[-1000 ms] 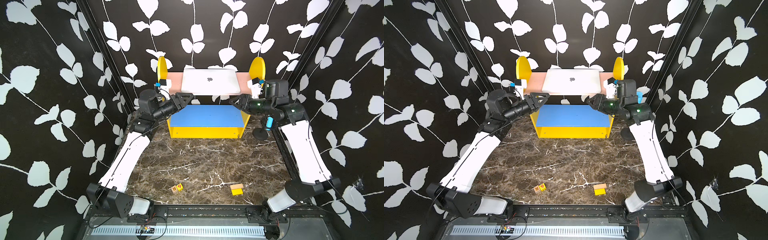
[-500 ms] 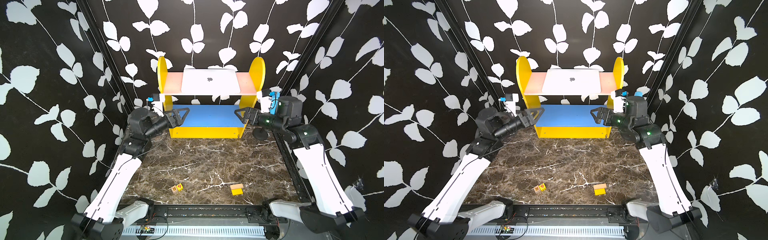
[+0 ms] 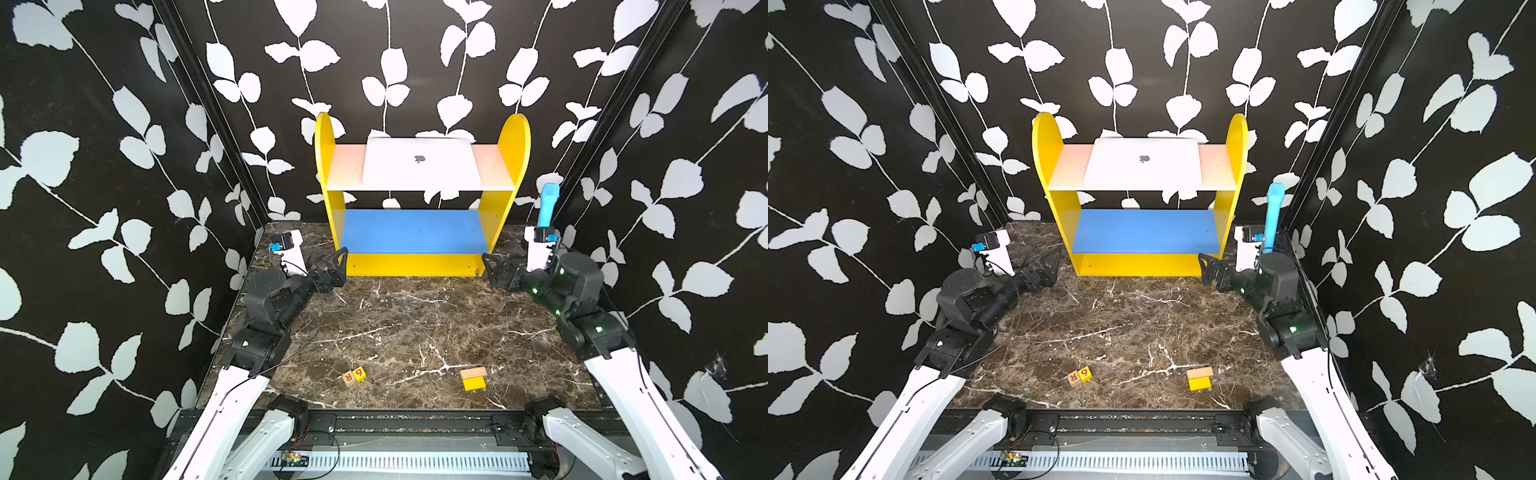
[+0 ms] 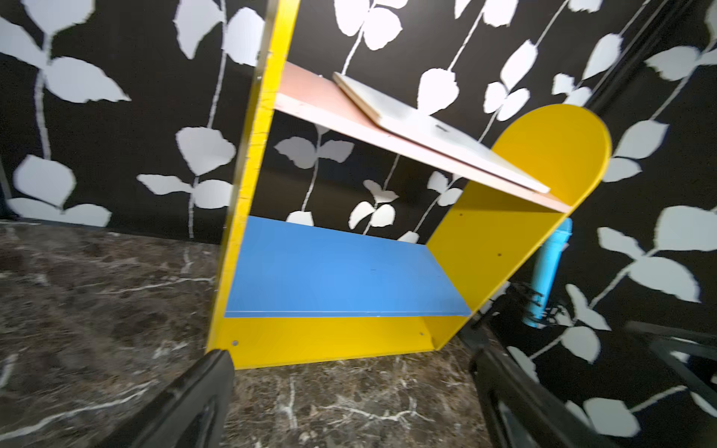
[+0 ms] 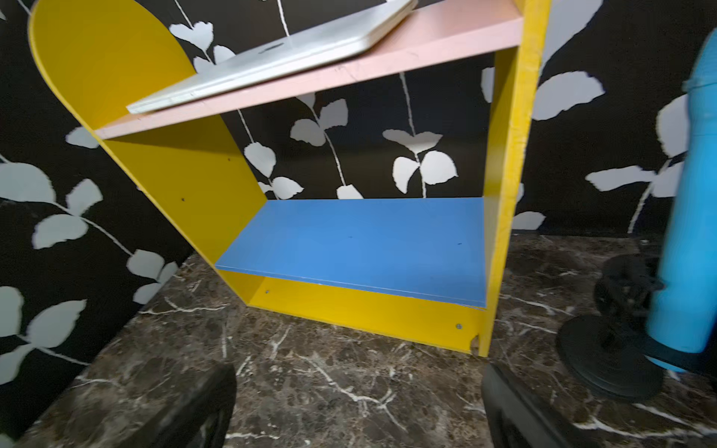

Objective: Close the laptop lid and set it aside
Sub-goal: Reset both arms

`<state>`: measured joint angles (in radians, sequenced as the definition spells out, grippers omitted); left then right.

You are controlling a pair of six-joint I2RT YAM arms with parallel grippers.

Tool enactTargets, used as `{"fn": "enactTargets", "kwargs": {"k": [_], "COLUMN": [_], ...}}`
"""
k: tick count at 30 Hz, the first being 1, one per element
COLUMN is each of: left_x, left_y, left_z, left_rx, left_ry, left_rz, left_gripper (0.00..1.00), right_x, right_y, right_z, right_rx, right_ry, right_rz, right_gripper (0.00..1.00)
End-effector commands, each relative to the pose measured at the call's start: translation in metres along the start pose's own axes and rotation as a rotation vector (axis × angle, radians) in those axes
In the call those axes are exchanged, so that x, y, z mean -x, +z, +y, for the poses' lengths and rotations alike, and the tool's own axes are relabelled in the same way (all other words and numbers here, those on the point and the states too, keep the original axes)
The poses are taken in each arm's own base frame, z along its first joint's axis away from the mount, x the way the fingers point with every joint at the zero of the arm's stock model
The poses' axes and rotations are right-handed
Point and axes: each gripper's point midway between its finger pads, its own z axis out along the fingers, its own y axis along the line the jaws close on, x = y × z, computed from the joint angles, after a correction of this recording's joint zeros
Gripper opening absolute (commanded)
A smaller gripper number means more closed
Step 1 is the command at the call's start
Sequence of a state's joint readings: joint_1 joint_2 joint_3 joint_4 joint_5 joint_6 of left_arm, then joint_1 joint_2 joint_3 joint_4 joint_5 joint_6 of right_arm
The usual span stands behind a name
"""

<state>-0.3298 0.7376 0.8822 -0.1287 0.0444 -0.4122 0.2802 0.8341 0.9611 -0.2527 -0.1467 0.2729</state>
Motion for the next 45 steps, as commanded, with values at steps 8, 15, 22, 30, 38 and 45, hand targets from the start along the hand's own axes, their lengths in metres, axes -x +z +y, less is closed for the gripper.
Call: {"fn": "enactTargets", "kwargs": {"k": [8, 15, 22, 30, 38, 45], "left_x": [-0.028, -0.055, -0.085, -0.113, -0.132, -0.163], "left_y": [0.002, 0.007, 0.006, 0.009, 0.021, 0.034], "left_z": [0.070, 0.104, 0.135, 0.157, 0.174, 0.201], "left_rx": [0.314, 0.449, 0.561, 0.637, 0.691, 0.717], "left_ry": [0.119, 0.146, 0.211, 0.307, 0.473, 0.522], "left_rz": [-0.054, -0.069, -0.076, -0.060, -0.007, 0.067], "left_gripper": [0.99, 0.98, 0.98, 0.99, 0.98, 0.99], "right_x": [-0.035, -0.078, -0.116, -0.157, -0.178, -0.172], "right_y": [-0.009, -0.003, 0.003, 0.006, 0.013, 0.030], "right_z": [-0.080, -0.114, -0.138, -0.162, -0.179, -0.181], "right_rx": [-0.395, -0.541, -0.632, -0.719, -0.758, -0.733], "right_ry": [-0.132, -0.144, -0.151, -0.164, -0.177, -0.219], "right_rz": [-0.185, -0.174, -0.120, -0.062, -0.038, -0.040], "right_gripper": [1.00, 1.00, 1.00, 1.00, 1.00, 1.00]}}
